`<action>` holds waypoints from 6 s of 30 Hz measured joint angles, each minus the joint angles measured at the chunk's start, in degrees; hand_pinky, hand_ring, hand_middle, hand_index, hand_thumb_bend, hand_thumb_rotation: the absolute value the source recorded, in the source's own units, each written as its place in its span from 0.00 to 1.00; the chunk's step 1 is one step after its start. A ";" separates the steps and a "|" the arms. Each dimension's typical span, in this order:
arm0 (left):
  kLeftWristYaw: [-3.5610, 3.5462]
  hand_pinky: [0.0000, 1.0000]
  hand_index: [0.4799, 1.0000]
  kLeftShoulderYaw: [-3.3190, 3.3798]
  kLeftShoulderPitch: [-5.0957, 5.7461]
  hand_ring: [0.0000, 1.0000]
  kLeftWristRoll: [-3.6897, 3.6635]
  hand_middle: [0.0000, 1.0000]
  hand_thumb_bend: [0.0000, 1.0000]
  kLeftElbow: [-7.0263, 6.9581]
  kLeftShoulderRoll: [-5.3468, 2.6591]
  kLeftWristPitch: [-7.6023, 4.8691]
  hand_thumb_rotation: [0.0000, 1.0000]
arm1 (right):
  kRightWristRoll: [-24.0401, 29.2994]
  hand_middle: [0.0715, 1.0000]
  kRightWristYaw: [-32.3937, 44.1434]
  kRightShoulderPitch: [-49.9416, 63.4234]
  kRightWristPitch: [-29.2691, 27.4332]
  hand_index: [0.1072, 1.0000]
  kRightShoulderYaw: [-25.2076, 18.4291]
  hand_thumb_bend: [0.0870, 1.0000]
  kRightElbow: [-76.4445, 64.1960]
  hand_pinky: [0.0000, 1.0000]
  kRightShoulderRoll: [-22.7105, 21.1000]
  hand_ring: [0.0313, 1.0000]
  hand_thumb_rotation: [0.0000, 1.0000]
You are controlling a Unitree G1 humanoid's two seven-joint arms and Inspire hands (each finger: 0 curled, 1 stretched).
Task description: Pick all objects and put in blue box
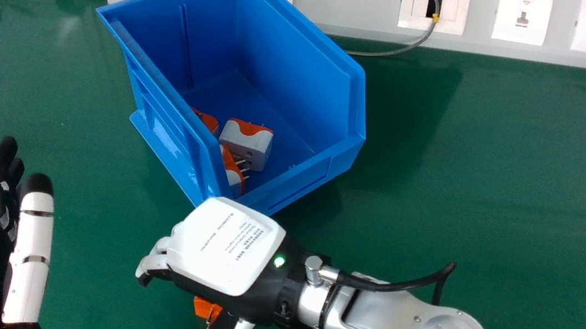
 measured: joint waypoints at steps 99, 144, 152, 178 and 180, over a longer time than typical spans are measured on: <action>-1.11 1.00 0.94 -0.38 -5.17 1.00 -3.55 0.99 0.33 1.29 1.86 3.26 0.78 | 15.57 0.18 0.77 13.31 0.18 0.41 -29.04 0.43 -18.13 0.10 -9.37 0.12 0.15; -0.62 1.00 0.91 -1.43 -1.32 1.00 -1.80 0.98 0.29 0.46 1.25 2.59 0.82 | 11.02 0.44 -12.82 -32.84 6.84 0.49 -12.94 0.45 37.02 0.18 12.21 0.34 0.00; -0.55 1.00 0.89 -1.53 -1.91 0.99 -1.34 0.97 0.30 0.52 1.23 2.30 0.80 | 11.06 0.43 -12.63 -31.79 7.43 0.48 -12.94 0.46 36.41 0.19 11.49 0.35 0.00; -0.85 1.00 0.95 -2.01 -0.71 1.00 -1.80 0.99 0.30 0.48 1.21 1.94 0.84 | 11.86 0.53 -12.00 -32.01 7.90 0.42 -13.51 0.46 40.18 0.27 11.75 0.41 0.00; -0.88 1.00 0.95 -2.01 -0.43 1.00 -2.11 0.99 0.30 0.47 1.20 1.90 0.84 | 11.67 0.52 -12.62 -32.22 8.03 0.43 -13.24 0.46 41.30 0.26 11.92 0.40 0.00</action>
